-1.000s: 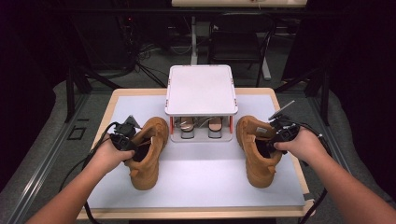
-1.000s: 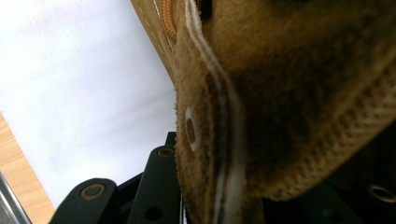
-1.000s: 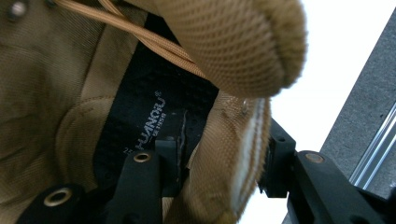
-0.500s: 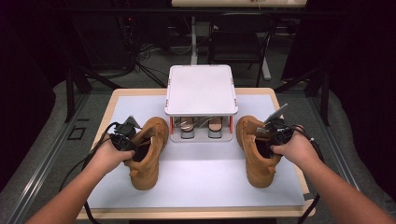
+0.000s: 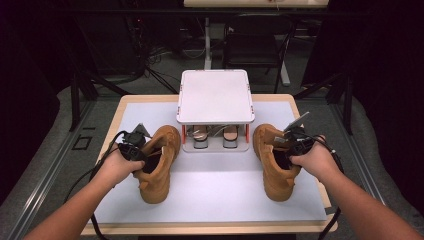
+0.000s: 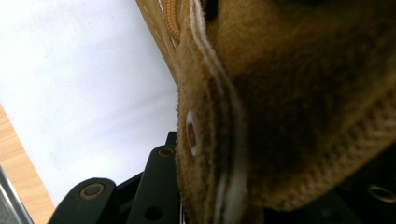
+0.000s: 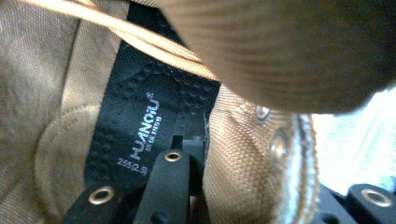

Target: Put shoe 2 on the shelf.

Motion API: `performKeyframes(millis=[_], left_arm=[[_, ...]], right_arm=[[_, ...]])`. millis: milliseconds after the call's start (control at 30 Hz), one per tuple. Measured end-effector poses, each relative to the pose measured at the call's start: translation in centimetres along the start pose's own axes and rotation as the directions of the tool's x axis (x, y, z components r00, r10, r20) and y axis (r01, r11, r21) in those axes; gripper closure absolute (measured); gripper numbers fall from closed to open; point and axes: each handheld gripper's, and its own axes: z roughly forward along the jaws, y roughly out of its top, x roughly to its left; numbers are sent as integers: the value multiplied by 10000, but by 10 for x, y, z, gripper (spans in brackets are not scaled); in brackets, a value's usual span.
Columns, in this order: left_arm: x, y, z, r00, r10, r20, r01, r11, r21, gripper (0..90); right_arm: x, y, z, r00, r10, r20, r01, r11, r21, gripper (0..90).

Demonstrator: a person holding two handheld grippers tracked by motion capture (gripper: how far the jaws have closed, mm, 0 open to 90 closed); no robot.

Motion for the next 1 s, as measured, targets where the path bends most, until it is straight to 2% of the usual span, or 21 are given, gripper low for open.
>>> performKeyframes(millis=[167, 233, 267, 300, 400, 567, 633, 667, 700, 800, 833, 867, 1000], left_arm=[[0, 2, 0, 9996, -282, -67, 283, 9996, 86, 767], [-1, 3, 0, 9994, -320, -147, 322, 9994, 139, 772], [-1, 3, 0, 9992, -369, -171, 371, 9992, 141, 775], [-1, 3, 1, 9991, -380, -187, 383, 9992, 134, 777], [0, 4, 1, 9988, -462, -132, 463, 9988, 138, 784], [1, 4, 1, 9986, -516, -103, 518, 9985, 191, 793], [0, 5, 1, 9985, -538, -106, 541, 9983, 217, 795], [0, 5, 1, 9984, -561, -100, 562, 9982, 202, 796], [1, 5, 1, 9983, -574, -97, 575, 9982, 193, 798], [2, 4, 1, 9977, -682, -38, 682, 9976, 146, 802], [2, 4, 1, 9976, -694, -21, 694, 9975, 161, 805], [2, 4, 1, 9976, -686, -23, 687, 9975, 155, 808], [2, 4, 1, 9973, -728, -5, 728, 9973, 87, 817]], right_arm=[[-7, -2, -1, 9989, 228, -399, -228, 9997, 25, 784], [-7, -3, -1, 9985, 368, -402, -371, 9993, -65, 787], [-8, -3, -2, 9987, 334, -384, -331, 9994, 75, 787], [-6, -3, -1, 9973, 624, -390, -627, 9980, -57, 786], [-9, -3, -3, 9968, 679, -415, -670, 9975, 228, 783], [-9, -5, -2, 9915, 1247, -374, -1239, 9920, 240, 795], [-11, -5, -2, 9919, 1193, -441, -1178, 9924, 353, 798], [-10, -5, -1, 9882, 1440, -512, -1434, 9895, 152, 799], [-10, -5, 0, 9872, 1496, -555, -1491, 9887, 127, 799], [-12, -5, -1, 9894, 1279, -691, -1268, 9917, 202, 802], [-11, -6, 0, 9862, 1491, -724, -1492, 9888, 43, 807], [-13, -6, -1, 9871, 1418, -747, -1407, 9899, 197, 812], [-14, -6, 0, 9829, 1616, -878, -1616, 9868, 78, 832]])
